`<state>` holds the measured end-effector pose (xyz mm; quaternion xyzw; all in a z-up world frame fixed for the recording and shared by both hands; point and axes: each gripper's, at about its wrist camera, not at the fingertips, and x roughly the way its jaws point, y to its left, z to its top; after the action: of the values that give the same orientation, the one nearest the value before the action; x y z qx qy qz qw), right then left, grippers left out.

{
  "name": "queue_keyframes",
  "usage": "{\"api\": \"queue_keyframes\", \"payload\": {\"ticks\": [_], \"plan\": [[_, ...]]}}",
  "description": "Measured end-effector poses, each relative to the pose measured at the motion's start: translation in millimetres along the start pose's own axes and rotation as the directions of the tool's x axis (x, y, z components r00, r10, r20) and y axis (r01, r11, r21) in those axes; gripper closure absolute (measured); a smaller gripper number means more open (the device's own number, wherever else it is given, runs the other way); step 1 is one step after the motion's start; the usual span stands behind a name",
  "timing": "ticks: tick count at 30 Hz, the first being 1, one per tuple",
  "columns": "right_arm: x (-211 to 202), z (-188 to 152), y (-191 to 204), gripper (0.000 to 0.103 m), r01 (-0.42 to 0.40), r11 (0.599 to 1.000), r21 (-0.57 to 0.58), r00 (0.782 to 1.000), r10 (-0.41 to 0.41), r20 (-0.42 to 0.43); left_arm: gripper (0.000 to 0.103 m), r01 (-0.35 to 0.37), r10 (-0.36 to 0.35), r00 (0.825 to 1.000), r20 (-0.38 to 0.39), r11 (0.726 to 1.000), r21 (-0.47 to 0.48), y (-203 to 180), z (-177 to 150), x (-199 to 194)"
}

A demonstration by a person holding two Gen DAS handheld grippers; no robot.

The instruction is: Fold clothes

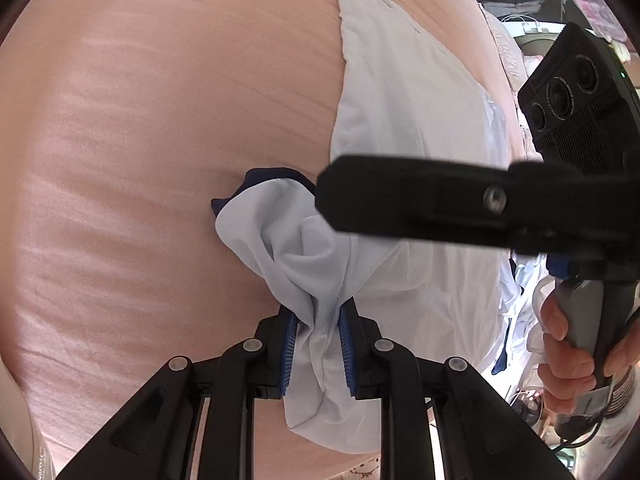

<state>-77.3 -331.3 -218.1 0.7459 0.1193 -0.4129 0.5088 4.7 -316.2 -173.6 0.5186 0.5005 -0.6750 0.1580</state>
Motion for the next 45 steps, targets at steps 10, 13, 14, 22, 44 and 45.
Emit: {"api": "queue_keyframes", "payload": {"ticks": [10, 13, 14, 22, 44, 45], "plan": [[13.0, -2.3, 15.0, 0.037, 0.083, 0.982, -0.171, 0.996, -0.085, -0.008, 0.085, 0.033, -0.034, 0.998, 0.047, 0.999, 0.027, -30.2, -8.3, 3.2], [16.1, -4.3, 12.9, 0.037, 0.103, 0.977, -0.187, 0.994, -0.106, -0.005, 0.085, 0.039, -0.04, 0.998, 0.045, 0.999, 0.02, -36.8, -11.7, 8.1], [17.3, -5.7, 12.5, 0.037, 0.112, 0.974, -0.198, 0.993, -0.115, -0.003, 0.085, 0.043, -0.044, 0.998, 0.039, 0.999, 0.018, -39.4, -12.5, 10.2], [13.1, -25.8, 3.6, 0.059, 0.249, 0.91, -0.331, 0.968, -0.232, 0.089, 0.085, 0.034, -0.034, 0.999, -0.025, 0.999, -0.008, -57.0, -16.3, 27.5], [28.7, -84.2, 8.8, 0.065, 0.455, 0.66, -0.598, 0.886, -0.27, 0.377, 0.067, 0.138, -0.123, 0.989, 0.085, 0.97, -0.201, -96.3, 0.8, 75.8], [27.2, -83.9, 6.6, 0.065, 0.444, 0.668, -0.597, 0.89, -0.256, 0.376, 0.064, 0.162, -0.144, 0.985, 0.098, 0.965, -0.207, -85.5, 19.3, 72.9]]}}
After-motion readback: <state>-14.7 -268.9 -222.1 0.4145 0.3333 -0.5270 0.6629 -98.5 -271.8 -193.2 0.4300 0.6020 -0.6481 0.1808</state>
